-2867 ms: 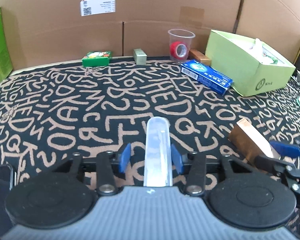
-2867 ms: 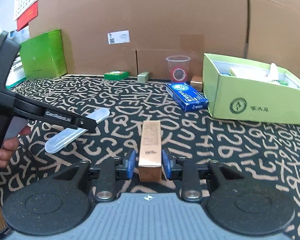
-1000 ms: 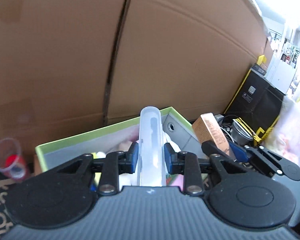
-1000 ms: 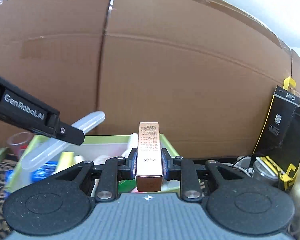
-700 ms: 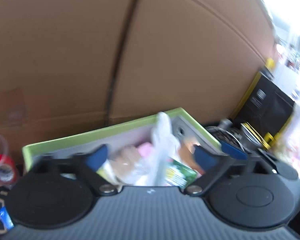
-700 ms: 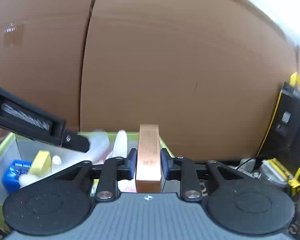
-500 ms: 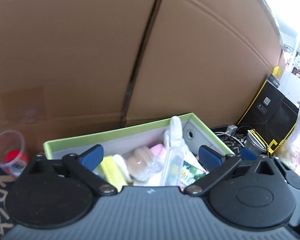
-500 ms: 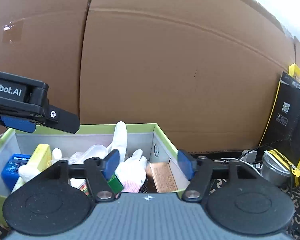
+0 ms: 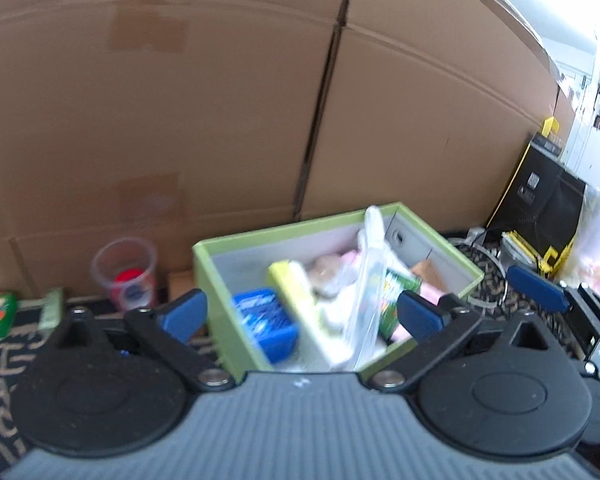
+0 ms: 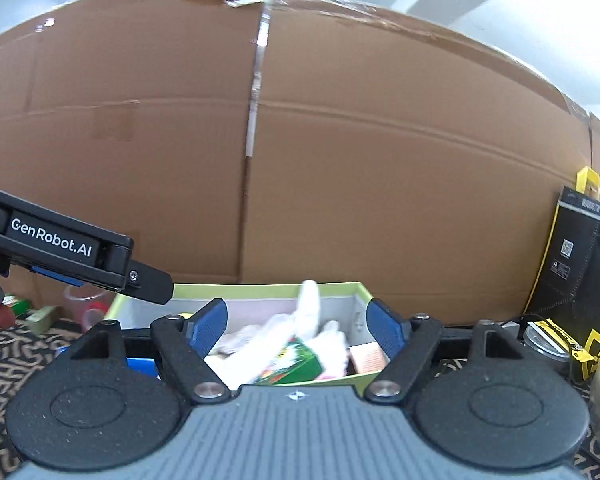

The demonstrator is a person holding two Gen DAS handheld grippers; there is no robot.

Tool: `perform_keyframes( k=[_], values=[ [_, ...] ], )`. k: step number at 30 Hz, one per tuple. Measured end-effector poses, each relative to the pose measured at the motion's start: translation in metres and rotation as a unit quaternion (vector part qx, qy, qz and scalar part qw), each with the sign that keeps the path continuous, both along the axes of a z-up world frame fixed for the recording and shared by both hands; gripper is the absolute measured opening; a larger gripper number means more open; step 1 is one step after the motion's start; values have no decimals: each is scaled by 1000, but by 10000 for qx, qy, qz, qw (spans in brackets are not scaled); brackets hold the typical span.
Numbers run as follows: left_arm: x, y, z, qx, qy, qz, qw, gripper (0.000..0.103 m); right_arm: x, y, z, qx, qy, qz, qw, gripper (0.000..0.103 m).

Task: Organize objects
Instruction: 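Withdraw both tools from the shoebox toward the remaining items, then grasp the blue medicine box with right tool while left tool grasps the green floral box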

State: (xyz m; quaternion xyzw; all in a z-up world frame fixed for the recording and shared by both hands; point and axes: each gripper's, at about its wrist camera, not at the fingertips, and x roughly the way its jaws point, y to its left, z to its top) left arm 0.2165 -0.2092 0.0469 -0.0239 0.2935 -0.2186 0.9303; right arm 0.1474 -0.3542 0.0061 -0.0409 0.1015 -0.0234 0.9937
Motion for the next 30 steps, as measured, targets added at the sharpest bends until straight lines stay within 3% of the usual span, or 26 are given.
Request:
perform_keyframes(
  k=[5, 14, 23, 30],
  values=[
    [-32, 51, -12, 37, 57, 185, 9998, 103, -25, 28, -4, 142, 28, 337, 9993, 81],
    [-47, 141, -47, -4, 466, 825, 9955, 103, -48, 109, -23, 213, 385, 1271, 9909, 80],
    [-31, 197, -58, 103, 509, 1154, 9920, 103, 5, 185, -40, -50, 937, 2038, 9745, 78],
    [-1, 225, -70, 53, 665, 1295, 9893, 103, 62, 211, -52, -665, 1319, 2081, 9669, 78]
  ],
)
